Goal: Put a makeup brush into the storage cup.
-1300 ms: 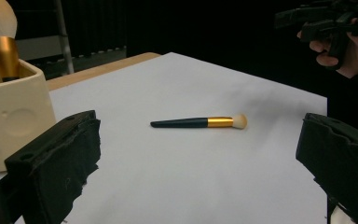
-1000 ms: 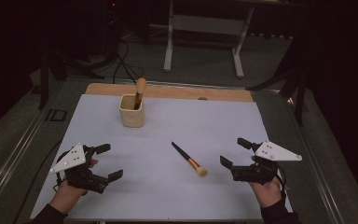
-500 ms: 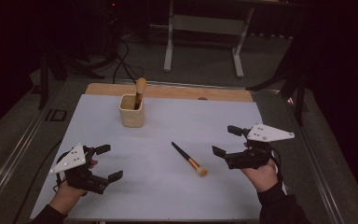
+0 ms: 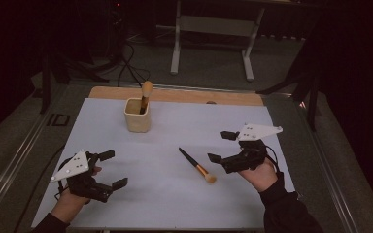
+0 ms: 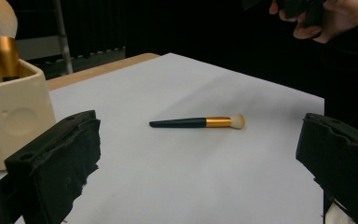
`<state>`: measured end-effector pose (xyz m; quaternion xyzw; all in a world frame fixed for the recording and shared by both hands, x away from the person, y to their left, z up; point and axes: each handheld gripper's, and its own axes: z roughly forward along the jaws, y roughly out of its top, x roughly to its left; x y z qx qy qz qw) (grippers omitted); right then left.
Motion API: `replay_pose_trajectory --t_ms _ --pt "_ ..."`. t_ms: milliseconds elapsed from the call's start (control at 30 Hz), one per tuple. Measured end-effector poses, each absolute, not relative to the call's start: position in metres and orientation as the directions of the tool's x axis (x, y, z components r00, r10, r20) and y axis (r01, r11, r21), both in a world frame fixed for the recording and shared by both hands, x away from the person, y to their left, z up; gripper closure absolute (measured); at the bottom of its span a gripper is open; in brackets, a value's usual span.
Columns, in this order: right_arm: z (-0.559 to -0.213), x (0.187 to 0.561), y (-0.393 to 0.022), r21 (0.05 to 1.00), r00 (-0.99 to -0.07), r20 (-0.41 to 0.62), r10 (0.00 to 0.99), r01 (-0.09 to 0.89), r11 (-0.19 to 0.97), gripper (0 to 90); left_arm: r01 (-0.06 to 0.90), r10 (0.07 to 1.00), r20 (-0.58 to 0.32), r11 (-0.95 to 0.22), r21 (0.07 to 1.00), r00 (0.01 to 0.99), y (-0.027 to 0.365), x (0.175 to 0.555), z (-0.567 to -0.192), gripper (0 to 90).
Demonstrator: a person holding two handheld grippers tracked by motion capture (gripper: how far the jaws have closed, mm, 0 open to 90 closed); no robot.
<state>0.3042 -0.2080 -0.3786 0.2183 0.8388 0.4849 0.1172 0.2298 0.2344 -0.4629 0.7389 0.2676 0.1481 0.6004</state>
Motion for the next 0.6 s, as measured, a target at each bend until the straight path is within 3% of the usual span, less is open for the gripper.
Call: replay_pose_trajectory --t_ms 600 --pt "-0.415 0.318 -0.186 0.727 -0.885 0.03 0.465 0.338 0.598 21.3 0.215 0.57 -0.096 -0.144 0.966 0.816 0.233 0.23 -0.463 0.3"
